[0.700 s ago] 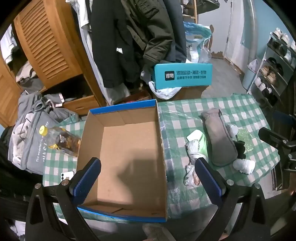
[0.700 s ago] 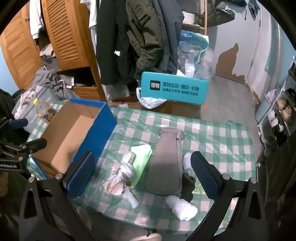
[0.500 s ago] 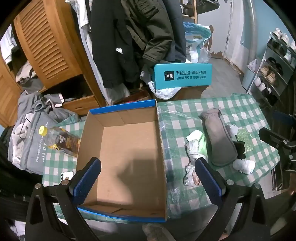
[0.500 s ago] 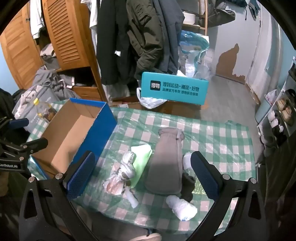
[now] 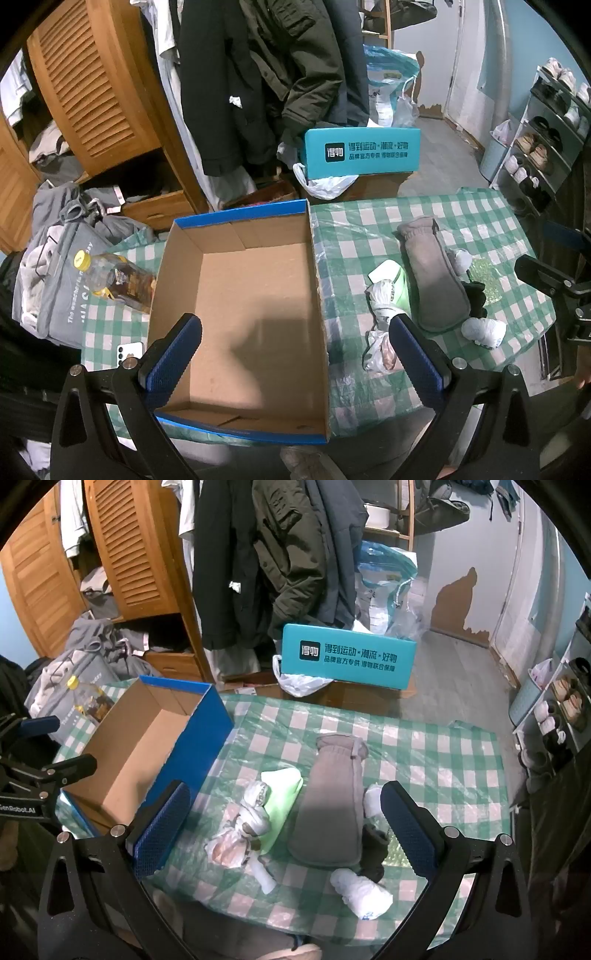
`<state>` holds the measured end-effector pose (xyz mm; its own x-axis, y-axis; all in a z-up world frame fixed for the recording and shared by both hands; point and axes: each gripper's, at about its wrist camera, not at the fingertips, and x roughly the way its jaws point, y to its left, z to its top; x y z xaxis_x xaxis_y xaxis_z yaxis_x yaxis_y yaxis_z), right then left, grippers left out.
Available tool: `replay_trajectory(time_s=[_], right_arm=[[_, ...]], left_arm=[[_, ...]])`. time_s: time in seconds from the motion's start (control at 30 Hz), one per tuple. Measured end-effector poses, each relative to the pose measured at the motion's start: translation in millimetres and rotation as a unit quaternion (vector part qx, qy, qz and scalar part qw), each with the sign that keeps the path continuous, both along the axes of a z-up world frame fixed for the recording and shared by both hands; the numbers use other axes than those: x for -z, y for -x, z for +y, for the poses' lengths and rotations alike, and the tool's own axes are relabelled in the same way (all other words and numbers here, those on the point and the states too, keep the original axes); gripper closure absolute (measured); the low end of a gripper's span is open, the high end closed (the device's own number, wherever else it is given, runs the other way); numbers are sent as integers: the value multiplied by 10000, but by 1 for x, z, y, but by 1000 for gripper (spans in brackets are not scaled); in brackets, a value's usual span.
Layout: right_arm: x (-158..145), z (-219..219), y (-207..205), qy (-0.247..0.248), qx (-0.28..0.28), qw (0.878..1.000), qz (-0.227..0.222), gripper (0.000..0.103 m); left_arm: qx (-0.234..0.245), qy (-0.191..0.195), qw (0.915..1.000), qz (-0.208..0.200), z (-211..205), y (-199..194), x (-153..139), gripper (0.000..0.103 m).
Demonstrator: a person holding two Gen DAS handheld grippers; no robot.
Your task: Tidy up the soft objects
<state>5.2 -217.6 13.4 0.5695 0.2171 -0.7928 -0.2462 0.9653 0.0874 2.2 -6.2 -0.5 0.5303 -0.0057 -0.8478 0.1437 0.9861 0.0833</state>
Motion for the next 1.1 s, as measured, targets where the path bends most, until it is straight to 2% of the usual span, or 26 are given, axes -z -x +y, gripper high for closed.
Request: replay_trajectory(time_s=[1.1], right_arm=[[1, 1, 1, 10, 0, 10000, 4, 2]], left_arm=[[-13, 81, 10000, -10, 4, -1, -1, 1]])
